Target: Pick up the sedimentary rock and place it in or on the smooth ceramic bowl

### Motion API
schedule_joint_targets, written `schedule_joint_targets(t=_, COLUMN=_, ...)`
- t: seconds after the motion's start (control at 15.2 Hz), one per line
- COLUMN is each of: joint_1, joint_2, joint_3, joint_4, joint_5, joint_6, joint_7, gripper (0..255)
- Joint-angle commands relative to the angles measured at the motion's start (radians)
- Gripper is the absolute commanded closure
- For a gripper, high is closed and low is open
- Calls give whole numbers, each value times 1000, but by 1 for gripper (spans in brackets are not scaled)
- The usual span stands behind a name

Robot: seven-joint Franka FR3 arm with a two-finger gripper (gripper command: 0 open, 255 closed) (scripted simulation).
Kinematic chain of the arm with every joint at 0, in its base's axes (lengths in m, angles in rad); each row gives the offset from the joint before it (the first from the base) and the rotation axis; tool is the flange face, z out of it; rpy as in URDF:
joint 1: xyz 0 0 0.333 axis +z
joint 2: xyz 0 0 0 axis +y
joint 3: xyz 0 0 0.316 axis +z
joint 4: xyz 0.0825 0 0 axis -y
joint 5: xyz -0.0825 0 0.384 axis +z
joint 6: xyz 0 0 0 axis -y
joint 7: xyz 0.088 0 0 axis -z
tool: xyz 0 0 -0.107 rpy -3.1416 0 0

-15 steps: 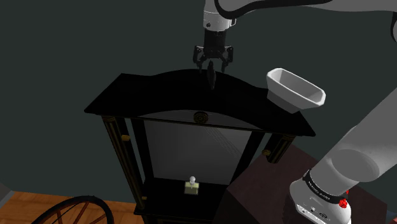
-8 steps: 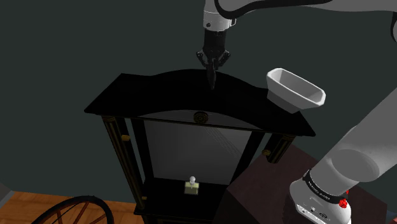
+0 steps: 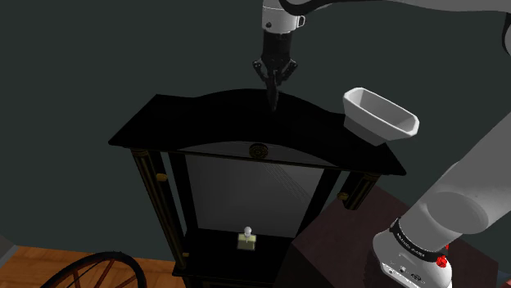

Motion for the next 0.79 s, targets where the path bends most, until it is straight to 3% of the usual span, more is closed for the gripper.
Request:
schedule_joint_targets(t=0.0, joint_1=-1, joint_2=2, joint_3=-1, joint_4=30, joint_5=-1, joint_6=-28, joint_7=-3, gripper=255)
schedule_joint_targets(t=0.73, joint_1=4, joint_2=40, joint_3=5, joint_4=223, joint_5=-14, joint_6=-186, joint_7=0, gripper=255)
